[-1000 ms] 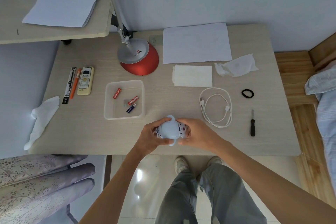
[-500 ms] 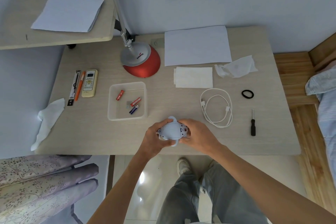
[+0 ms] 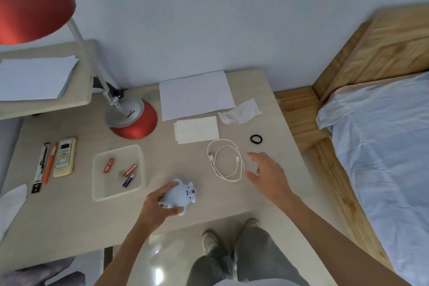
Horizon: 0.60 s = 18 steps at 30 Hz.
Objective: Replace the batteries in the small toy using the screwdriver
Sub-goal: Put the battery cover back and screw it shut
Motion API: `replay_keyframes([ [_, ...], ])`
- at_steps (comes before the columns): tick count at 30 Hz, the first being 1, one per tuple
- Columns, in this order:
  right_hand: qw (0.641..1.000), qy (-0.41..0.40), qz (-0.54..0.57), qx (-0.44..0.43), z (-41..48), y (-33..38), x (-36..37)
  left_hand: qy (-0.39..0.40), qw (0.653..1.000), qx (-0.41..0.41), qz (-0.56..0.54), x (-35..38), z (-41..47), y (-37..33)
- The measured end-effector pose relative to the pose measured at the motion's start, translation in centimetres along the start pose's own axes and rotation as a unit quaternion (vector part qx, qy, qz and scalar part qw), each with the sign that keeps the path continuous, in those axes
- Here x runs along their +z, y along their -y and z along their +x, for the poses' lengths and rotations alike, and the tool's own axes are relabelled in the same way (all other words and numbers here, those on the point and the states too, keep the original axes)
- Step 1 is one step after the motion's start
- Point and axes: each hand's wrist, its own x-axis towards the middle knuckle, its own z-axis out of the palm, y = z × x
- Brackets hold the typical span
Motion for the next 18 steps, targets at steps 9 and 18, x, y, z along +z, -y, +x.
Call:
replay_keyframes([
  [9, 0.985, -0.001, -0.047, 0.163, -0.4, -4.5, 2.0, 0.037, 0.999, -0.013, -0.009, -0.8, 1.2, 0.5],
  [18, 0.978, 0.016, -0.059, 0.201, 0.6, -4.8, 3.2, 0.056, 0.998, -0.032, -0.001, -1.0, 1.6, 0.4],
])
